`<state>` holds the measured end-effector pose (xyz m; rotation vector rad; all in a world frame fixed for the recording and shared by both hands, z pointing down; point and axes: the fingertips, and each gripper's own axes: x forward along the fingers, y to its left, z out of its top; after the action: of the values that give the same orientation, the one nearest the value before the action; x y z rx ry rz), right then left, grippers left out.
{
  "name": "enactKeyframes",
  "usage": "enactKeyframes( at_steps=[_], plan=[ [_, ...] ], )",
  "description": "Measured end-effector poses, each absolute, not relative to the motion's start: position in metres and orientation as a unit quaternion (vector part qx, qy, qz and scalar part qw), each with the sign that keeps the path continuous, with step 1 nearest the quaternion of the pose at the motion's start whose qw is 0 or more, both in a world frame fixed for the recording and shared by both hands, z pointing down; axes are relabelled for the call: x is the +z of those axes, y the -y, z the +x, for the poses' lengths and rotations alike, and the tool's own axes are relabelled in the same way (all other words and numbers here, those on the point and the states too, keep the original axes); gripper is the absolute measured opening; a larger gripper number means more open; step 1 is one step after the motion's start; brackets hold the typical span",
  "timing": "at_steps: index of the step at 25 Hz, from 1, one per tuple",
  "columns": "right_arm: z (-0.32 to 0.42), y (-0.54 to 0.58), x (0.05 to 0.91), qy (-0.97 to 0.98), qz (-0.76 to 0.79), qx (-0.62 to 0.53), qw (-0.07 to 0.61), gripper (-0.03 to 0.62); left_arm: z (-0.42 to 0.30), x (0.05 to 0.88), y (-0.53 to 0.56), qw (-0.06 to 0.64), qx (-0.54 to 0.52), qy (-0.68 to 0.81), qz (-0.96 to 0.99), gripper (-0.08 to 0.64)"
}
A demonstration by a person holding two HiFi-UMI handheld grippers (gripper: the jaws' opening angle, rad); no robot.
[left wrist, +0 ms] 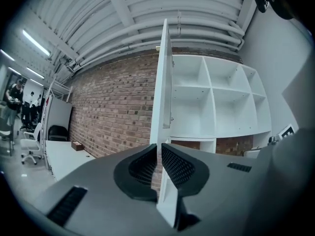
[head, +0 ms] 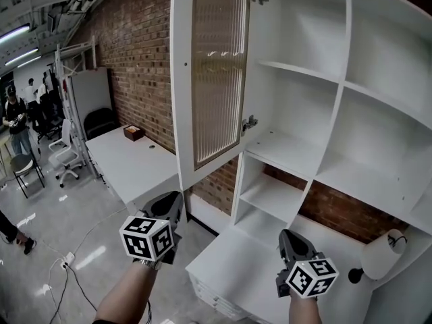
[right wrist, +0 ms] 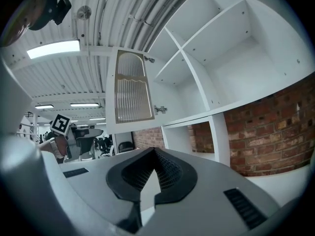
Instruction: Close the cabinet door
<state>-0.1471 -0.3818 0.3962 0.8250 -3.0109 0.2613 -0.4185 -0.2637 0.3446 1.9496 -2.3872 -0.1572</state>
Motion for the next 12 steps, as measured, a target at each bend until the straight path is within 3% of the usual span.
enactKeyframes(
  at_steps=[4, 12],
  plan=[
    [-0.159, 0.386, 0.396, 0.959, 0.269, 0.085, 0.003, 0.026, -0.430, 0.341, 0.275, 0.025, -0.057, 0.762, 0.644, 0.149],
    [-0.172, 0.387, 0.397, 0.957, 0.278, 0.087, 0.005, 0.026, -0.434, 0.334, 0.297, 0.020, -0.055, 0.737, 0.674, 0.160]
  ],
)
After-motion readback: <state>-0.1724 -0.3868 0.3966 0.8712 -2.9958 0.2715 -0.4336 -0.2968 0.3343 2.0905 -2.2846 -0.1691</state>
